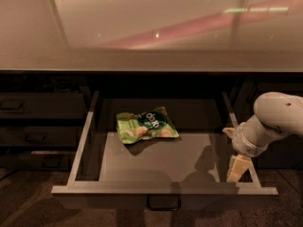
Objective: Open top drawer
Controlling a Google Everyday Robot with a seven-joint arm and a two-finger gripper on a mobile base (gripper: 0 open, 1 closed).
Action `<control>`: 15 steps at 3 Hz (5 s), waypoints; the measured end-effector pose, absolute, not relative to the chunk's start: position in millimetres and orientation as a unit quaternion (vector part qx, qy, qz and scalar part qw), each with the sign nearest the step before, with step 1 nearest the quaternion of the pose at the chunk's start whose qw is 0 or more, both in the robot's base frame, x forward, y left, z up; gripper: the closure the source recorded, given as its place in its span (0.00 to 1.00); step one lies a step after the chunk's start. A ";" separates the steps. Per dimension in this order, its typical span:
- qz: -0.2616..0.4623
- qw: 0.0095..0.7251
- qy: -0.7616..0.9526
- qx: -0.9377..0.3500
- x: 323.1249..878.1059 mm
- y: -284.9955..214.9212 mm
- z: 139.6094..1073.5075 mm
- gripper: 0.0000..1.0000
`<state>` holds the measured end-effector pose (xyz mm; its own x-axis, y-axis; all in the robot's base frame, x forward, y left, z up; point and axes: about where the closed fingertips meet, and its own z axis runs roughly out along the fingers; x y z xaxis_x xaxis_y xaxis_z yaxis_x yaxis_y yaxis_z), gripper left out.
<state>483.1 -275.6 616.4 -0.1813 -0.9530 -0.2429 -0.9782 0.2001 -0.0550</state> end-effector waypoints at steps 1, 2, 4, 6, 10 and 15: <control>0.056 0.112 0.766 -0.630 483.6 -273.9 617.4 0.00; 0.053 0.121 0.752 -0.646 455.4 -270.4 615.1 0.00; 0.050 0.121 0.745 -0.655 432.9 -270.6 611.6 0.00; 0.044 0.114 0.744 -0.657 412.9 -273.3 605.5 0.00; 0.047 0.129 0.722 -0.678 385.6 -254.1 614.6 0.00; 0.038 0.184 0.696 -0.693 301.9 -241.6 666.1 0.00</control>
Offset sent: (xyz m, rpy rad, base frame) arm -0.1847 0.0239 -0.0102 0.0212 -0.1519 0.2626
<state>301.9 -241.6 666.1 0.0291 -0.9509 -0.3081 -0.9787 0.0355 -0.2022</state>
